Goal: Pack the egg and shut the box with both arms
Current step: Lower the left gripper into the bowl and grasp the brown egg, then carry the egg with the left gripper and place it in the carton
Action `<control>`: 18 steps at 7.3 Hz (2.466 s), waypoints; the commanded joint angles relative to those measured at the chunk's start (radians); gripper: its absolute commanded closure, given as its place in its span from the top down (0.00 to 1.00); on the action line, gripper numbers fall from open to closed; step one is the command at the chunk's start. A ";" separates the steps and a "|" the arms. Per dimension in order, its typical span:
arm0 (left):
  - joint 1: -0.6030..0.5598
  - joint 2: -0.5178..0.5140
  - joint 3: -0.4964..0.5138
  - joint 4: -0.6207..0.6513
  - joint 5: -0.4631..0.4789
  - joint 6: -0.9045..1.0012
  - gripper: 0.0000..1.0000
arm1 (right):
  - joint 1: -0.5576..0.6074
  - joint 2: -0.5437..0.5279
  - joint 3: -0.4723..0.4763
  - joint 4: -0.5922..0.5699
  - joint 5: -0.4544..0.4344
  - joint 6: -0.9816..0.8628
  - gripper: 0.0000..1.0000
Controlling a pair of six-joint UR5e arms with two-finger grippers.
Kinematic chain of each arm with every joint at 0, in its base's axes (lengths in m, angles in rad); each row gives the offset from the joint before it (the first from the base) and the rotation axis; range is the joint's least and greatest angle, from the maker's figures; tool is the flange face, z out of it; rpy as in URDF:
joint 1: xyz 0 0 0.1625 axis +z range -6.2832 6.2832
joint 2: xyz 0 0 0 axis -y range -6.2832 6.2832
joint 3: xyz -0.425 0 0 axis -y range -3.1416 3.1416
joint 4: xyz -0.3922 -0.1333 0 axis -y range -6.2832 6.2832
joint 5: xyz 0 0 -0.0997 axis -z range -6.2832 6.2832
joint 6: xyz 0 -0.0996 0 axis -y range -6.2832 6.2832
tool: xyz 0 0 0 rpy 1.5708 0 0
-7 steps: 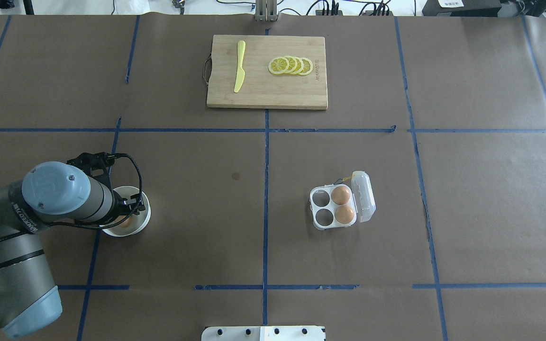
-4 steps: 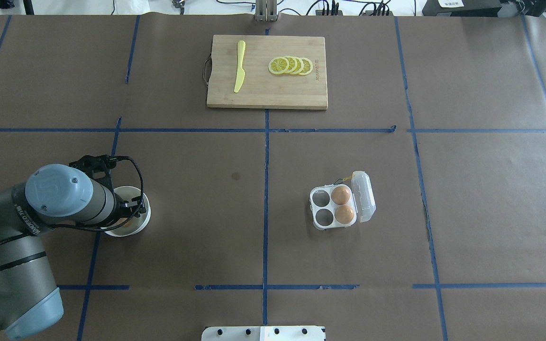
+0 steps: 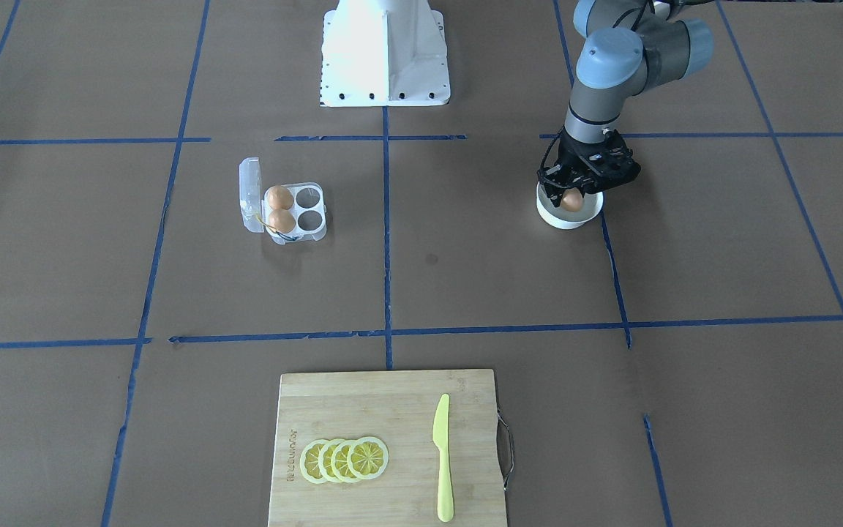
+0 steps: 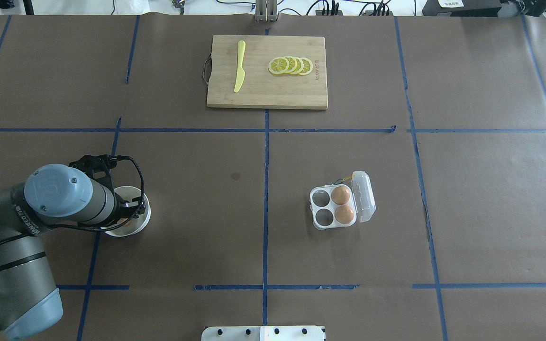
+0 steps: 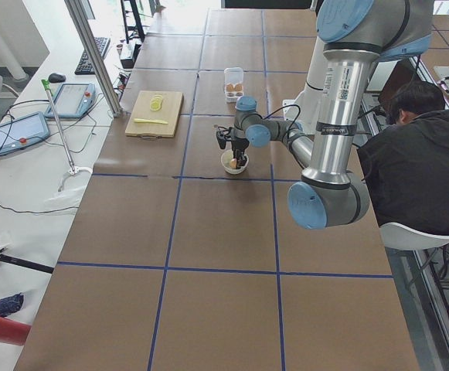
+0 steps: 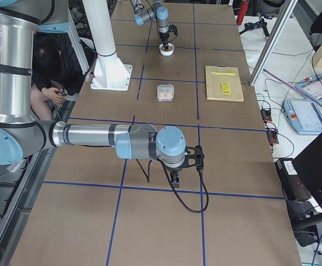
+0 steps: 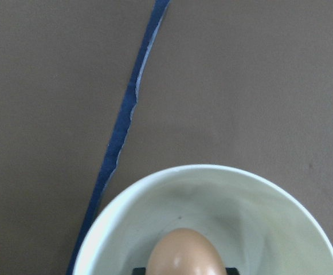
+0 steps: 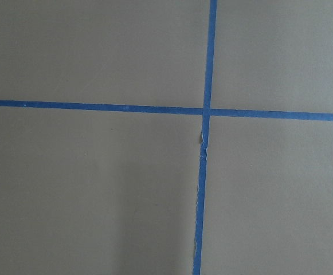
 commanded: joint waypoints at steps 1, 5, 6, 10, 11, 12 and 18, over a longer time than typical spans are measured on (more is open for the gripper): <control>-0.011 0.018 -0.049 0.006 -0.003 -0.002 0.00 | -0.001 0.000 0.000 -0.003 0.000 0.001 1.00; -0.020 0.075 -0.224 0.008 0.000 -0.009 0.00 | -0.001 0.000 0.000 -0.003 0.005 0.001 1.00; -0.017 -0.024 -0.195 0.005 0.016 -0.009 0.00 | 0.000 0.000 0.000 -0.001 0.005 0.001 1.00; 0.041 -0.333 -0.006 -0.277 0.170 -0.001 0.00 | -0.001 0.000 0.000 0.000 0.011 0.001 1.00; 0.105 -0.384 0.124 -0.438 0.251 0.005 0.00 | -0.001 0.000 0.000 0.000 0.012 0.001 1.00; 0.177 -0.408 0.262 -0.601 0.366 0.007 0.00 | -0.001 0.000 0.002 -0.001 0.015 0.001 1.00; 0.237 -0.603 0.475 -0.728 0.410 0.269 0.00 | 0.000 0.012 0.002 -0.007 0.026 0.004 1.00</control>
